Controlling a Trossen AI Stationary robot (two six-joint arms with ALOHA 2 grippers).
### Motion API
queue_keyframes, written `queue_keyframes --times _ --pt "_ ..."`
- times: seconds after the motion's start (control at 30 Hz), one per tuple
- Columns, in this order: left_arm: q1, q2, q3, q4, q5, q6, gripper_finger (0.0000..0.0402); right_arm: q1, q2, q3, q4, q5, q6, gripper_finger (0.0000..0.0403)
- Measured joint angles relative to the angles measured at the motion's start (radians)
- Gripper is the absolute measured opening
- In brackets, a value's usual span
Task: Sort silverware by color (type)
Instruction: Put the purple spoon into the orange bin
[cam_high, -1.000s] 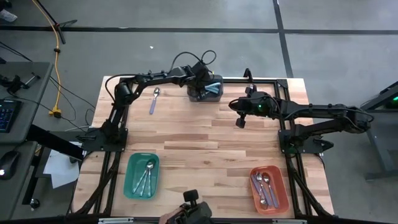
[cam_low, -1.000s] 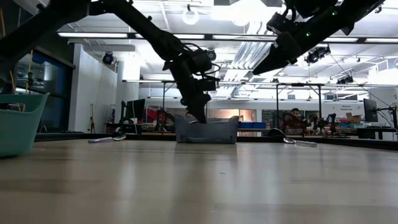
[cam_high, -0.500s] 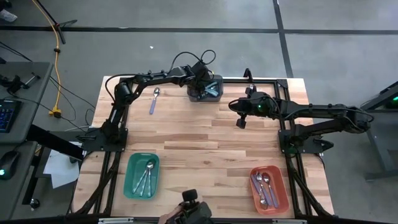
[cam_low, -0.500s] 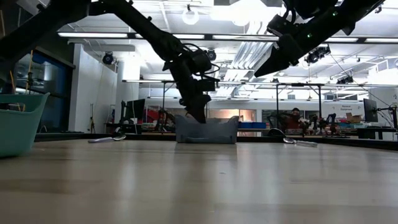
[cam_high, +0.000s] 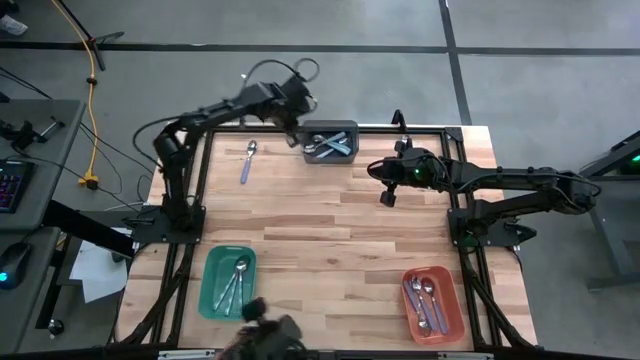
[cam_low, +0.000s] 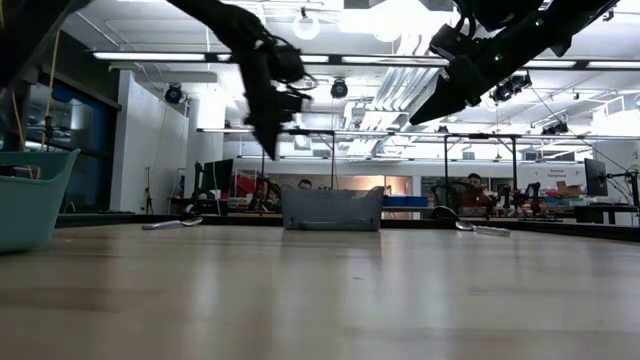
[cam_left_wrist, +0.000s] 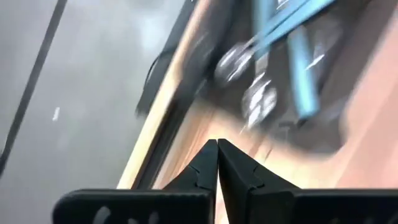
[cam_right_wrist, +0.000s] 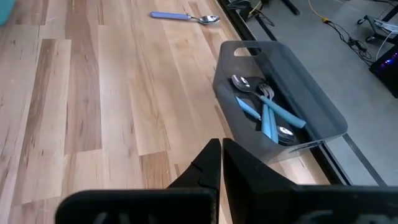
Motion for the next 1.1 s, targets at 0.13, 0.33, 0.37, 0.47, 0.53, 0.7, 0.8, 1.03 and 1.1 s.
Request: queue_keyframes --times 0.13,0.33,0.37,0.47,0.53,0.7,0.8,1.03,1.1 --pt "0.093 -0.060 0.000 -0.170 -0.042 -0.088 0.0002 0.000 0.000 0.000 0.000 0.000 0.000 0.0000" --pt "0.262 -0.064 -0.042 -0.328 0.067 -0.182 0.0006 0.000 0.000 0.000 0.000 0.000 0.001 0.0000" --pt "0.284 -0.063 -0.069 -0.333 0.076 -0.185 0.0010 0.000 0.000 0.000 0.000 0.000 0.001 0.0000" --pt "0.329 -0.062 -0.147 -0.302 0.075 -0.185 0.0028 0.000 0.000 0.000 0.000 0.000 0.000 0.0000" --pt "0.347 -0.063 -0.201 -0.255 0.077 -0.186 0.0044 0.000 0.000 0.000 0.000 0.000 -0.001 0.0000" --pt "0.353 -0.062 -0.309 -0.150 0.092 -0.193 0.0088 0.000 0.000 0.000 0.001 0.000 -0.001 0.0000" --pt "0.352 -0.062 -0.342 -0.125 0.094 -0.193 0.0112 0.000 0.000 0.000 0.002 0.000 -0.001 0.0000" --pt "0.347 -0.062 -0.347 -0.155 0.142 -0.193 0.0143 0.000 0.000 0.000 0.003 0.000 0.001 0.0000" --pt "0.343 -0.062 -0.347 -0.182 0.145 -0.205 0.0146 0.000 0.000 0.000 0.004 0.000 0.001 0.0000"
